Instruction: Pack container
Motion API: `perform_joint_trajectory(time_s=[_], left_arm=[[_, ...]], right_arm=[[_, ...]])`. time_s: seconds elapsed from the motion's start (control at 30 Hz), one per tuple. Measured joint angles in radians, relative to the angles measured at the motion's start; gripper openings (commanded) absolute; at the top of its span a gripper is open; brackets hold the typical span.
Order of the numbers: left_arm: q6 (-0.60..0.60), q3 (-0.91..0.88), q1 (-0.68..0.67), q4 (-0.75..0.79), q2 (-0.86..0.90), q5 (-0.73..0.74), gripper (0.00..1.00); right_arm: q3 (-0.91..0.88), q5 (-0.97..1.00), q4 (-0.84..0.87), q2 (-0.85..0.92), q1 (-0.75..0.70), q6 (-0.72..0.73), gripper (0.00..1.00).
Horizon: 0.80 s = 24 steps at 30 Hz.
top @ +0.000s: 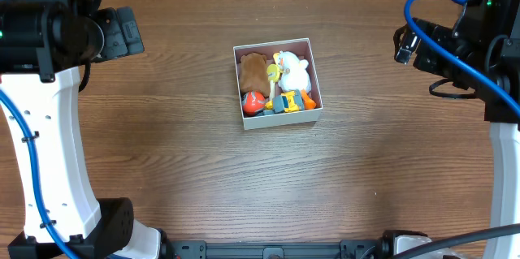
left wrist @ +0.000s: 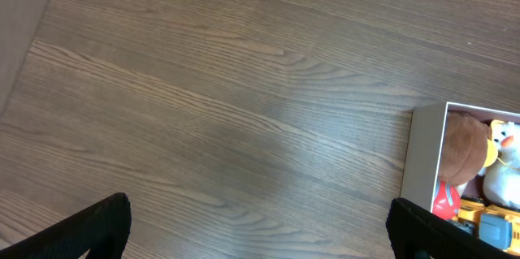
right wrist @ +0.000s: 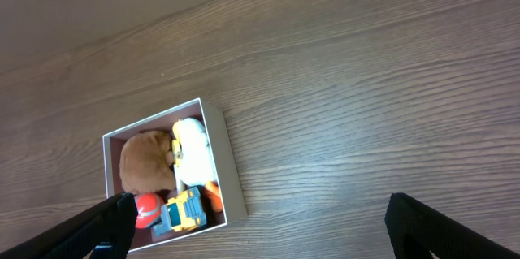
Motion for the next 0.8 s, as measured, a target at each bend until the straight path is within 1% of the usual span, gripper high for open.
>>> perform_joint_trajectory(time_s=[0.33, 0.4, 0.5, 0.6, 0.67, 0.73, 0.8], left_arm=[[0.0, 0.0, 0.0, 0.0, 0.0, 0.0, 1.0], [0.0, 0.0, 0.0, 0.0, 0.0, 0.0, 1.0], [0.0, 0.0, 0.0, 0.001, 0.0, 0.0, 1.0], [0.0, 0.0, 0.0, 0.0, 0.0, 0.0, 1.0], [0.0, 0.0, 0.0, 0.0, 0.0, 0.0, 1.0], [0.0, 0.0, 0.0, 0.001, 0.0, 0.001, 1.0], [0.0, 0.0, 0.0, 0.0, 0.0, 0.0, 1.0]], right_arm=[[0.0, 0.0, -0.032, 0.0, 0.0, -0.007, 1.0], [-0.01, 0.0, 0.03, -0.002, 0.0, -0.026, 1.0], [-0.084, 0.002, 0.158, -0.043, 0.0, -0.048, 1.0], [-0.272, 0.003, 0.303, -0.179, 0.0, -0.06, 1.0], [-0.429, 0.002, 0.414, -0.312, 0.0, -0.073, 1.0], [-0.623, 0.003, 0.515, -0.461, 0.0, -0.085, 1.0], [-0.814, 0.002, 0.57, -0.603, 0.0, -0.09, 1.0]])
